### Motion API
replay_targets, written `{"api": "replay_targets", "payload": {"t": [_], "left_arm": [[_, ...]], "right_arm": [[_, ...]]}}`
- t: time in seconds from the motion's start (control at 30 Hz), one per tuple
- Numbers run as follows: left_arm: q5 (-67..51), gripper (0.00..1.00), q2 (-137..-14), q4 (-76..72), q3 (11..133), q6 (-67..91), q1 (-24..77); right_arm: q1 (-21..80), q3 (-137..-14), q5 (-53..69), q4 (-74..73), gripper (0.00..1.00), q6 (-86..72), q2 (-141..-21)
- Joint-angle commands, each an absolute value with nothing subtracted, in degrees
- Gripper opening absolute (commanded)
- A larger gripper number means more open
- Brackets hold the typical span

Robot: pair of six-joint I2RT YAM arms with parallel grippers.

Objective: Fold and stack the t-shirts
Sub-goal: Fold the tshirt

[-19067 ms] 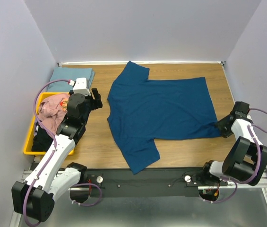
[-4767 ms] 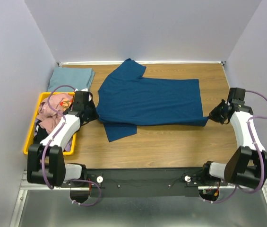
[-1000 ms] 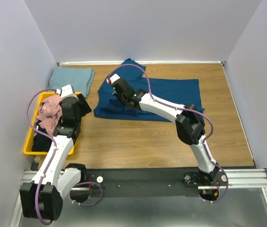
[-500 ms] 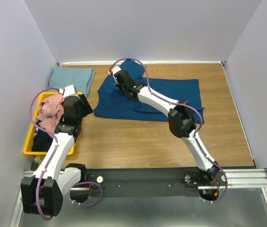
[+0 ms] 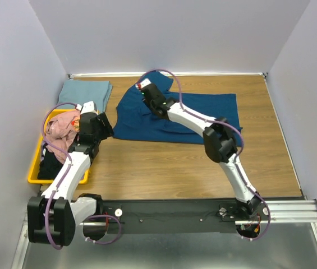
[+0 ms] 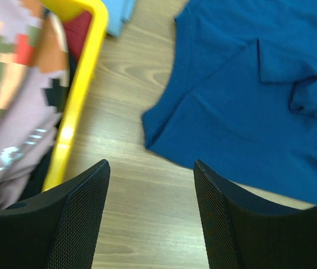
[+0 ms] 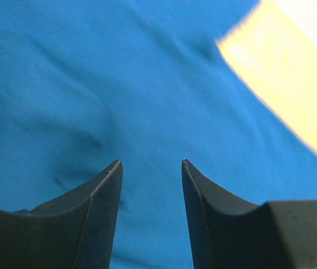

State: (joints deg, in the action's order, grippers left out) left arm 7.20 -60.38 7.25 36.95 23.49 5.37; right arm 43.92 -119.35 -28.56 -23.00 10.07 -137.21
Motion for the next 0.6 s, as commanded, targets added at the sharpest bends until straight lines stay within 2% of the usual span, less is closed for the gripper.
{"api": "replay_targets", "payload": {"t": [0.0, 0.1, 0.23, 0.27, 0.37, 0.57], "left_arm": [[0.3, 0.67, -64.1, 6.5, 39.1, 22.9, 6.1], [-1.5, 0.64, -67.8, 6.4, 41.4, 23.5, 8.0], [-2.9, 0.54, -75.6, 6.7, 45.6, 24.1, 9.8], [-2.9, 0.53, -75.6, 6.7, 45.6, 24.3, 9.9], [-3.5, 0.34, -82.2, 8.0, 49.4, 25.0, 10.0], [-3.8, 0.24, -89.7, 8.9, 53.3, 25.5, 9.9]], "right_arm": [[38.9, -108.8, -27.0, -23.1, 0.54, -2.6, -122.0], [32.8, -94.7, -19.4, -23.0, 0.54, -10.2, -113.5], [20.5, -78.3, -6.7, -18.6, 0.53, -20.8, -100.6], [18.5, -75.1, -4.7, -17.7, 0.52, -22.1, -98.7], [10.7, -64.3, 2.6, -13.3, 0.51, -27.1, -93.0], [-1.9, -47.4, 12.7, -2.1, 0.49, -36.1, -87.6]]}}
